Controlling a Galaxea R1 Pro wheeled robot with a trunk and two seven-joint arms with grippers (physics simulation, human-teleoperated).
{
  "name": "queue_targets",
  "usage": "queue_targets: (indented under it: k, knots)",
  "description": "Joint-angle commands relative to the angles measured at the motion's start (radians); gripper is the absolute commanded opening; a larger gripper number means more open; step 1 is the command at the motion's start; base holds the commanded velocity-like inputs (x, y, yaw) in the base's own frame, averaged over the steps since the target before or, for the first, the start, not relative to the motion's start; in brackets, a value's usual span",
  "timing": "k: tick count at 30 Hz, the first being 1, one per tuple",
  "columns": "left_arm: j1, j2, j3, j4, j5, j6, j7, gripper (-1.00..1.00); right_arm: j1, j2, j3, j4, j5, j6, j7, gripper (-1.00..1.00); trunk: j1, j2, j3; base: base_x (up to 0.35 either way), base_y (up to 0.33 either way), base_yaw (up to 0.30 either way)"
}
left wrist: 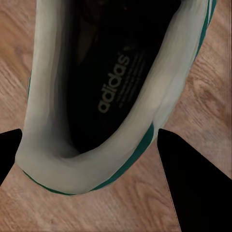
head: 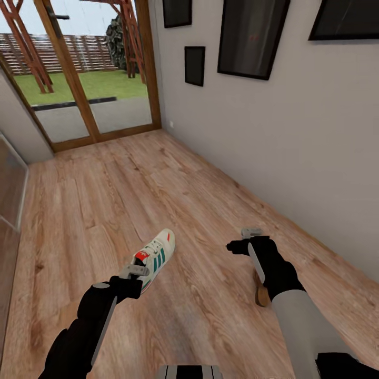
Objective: Pick up the two gym shoes and the two sandals from the corridor floor and place them onto the hallstand (shoe rack) in the corridor, making sure they are on the rack and not on the floor. Arrange them so the two gym shoes are next to each other and the two sandals are next to each other.
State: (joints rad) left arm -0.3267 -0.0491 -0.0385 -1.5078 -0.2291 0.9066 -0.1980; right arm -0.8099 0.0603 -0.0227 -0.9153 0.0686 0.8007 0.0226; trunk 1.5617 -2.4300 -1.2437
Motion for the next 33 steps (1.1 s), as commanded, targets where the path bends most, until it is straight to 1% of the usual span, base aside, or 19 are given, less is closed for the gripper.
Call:
queue_targets:
  k: [1, 7, 20, 26, 33]
  knots:
    - [0.0, 0.0, 0.0, 0.0, 0.0, 0.0, -0.001, -1.0, 0.0, 0.0, 0.0, 0.0, 0.0, 0.0, 0.0, 1.0, 0.0, 0.0, 0.001, 0.0, 0.0, -0.237]
    - [0.0, 0.0, 0.0, 0.0, 0.0, 0.0, -0.001, -1.0, 0.0, 0.0, 0.0, 0.0, 0.0, 0.0, 0.0, 1.0, 0.0, 0.0, 0.008, 0.121, 0.0, -0.236]
    - [0.0, 0.0, 0.002, 0.0, 0.0, 0.0, -0.001, -1.0, 0.0, 0.0, -0.002, -0.001, 0.0, 0.0, 0.0, 1.0, 0.0, 0.0, 0.023, 0.306, 0.0, -0.236]
    - [0.0, 0.0, 0.002, 0.0, 0.0, 0.0, -0.001, -1.0, 0.0, 0.0, -0.001, 0.001, 0.0, 0.0, 0.0, 1.0, 0.0, 0.0, 0.029, 0.059, 0.0, -0.221]
    - [0.0, -0.001, 0.003, 0.0, 0.002, 0.0, -0.001, -1.0, 0.0, 0.0, 0.0, 0.002, 0.0, 0.0, 0.0, 1.0, 0.0, 0.0, 0.031, 0.09, 0.0, -0.045]
